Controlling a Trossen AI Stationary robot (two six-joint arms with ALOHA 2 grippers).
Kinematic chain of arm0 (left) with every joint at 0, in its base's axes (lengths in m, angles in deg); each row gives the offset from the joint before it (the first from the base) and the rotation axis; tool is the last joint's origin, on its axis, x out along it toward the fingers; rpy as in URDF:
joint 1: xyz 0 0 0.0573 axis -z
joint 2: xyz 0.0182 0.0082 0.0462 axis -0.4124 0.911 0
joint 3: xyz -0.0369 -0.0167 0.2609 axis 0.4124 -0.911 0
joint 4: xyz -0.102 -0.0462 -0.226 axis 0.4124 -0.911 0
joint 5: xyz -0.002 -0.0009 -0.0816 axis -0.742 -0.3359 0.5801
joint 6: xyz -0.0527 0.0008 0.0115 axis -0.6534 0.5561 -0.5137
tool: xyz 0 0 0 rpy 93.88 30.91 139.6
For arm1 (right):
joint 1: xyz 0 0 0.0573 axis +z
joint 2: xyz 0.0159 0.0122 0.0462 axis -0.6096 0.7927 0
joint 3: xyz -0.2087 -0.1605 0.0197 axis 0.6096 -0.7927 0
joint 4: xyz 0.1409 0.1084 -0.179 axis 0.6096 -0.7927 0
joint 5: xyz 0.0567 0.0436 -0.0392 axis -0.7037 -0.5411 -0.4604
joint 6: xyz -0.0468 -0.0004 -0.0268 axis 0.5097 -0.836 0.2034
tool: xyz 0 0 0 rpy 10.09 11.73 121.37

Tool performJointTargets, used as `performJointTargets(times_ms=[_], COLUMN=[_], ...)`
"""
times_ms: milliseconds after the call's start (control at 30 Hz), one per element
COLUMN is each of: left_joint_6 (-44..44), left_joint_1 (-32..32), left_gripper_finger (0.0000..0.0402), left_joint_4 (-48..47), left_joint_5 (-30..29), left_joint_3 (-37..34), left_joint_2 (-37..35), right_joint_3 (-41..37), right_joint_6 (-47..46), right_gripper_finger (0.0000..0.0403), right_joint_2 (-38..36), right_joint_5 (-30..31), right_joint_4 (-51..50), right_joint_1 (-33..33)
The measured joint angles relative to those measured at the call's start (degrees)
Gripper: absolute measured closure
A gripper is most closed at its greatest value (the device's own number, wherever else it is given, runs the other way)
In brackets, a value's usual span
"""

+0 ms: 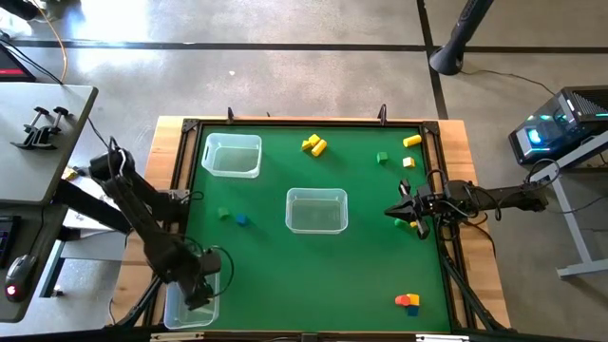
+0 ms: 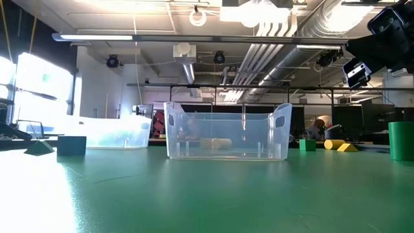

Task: Sort blocks by size
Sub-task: Put the blue cylindrical block into the bottom left transparent bin, then put the yellow triangular block into the top left transparent bin

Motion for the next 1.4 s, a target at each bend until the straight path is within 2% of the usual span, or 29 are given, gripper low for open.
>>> performJointTargets(times_ms=[133, 400, 567, 800, 1033, 1167, 1400], left_joint_6=[3.76, 4.48, 4.01, 1.87, 1.24, 6.68, 23.39], left_joint_1=[0.00, -0.04, -0.10, -0.70, -1.35, -2.36, -5.39], left_gripper_finger=[0.0288, 0.0282, 0.0248, 0.0193, 0.0187, 0.0186, 0.0186], left_joint_4=[-0.66, -1.51, -3.19, -5.43, -5.70, -5.57, -3.58], left_joint_5=[-3.11, -7.30, -11.07, -10.04, -8.96, -14.36, -29.07], left_joint_3=[0.02, 0.02, 0.02, 0.02, 2.69, 7.69, 12.81], left_joint_2=[2.67, 4.27, 3.01, -0.86, -5.36, -5.88, -5.92], right_joint_3=[0.01, 0.00, 0.00, 0.01, 0.01, 0.00, 0.02], right_joint_6=[0.00, 0.00, 0.00, 0.00, 0.00, 0.00, 0.00], right_gripper_finger=[0.0402, 0.0402, 0.0402, 0.0402, 0.0402, 0.0402, 0.0402], right_joint_2=[0.01, 0.01, 0.00, 0.00, 0.01, 0.01, 0.01], right_joint_5=[0.02, 0.02, 0.02, 0.02, 0.01, 0.02, 0.00], right_joint_4=[0.00, 0.02, 0.01, 0.02, 0.00, 0.02, 0.00], right_joint_1=[0.00, 0.02, 0.02, 0.01, 0.02, 0.02, 0.02])
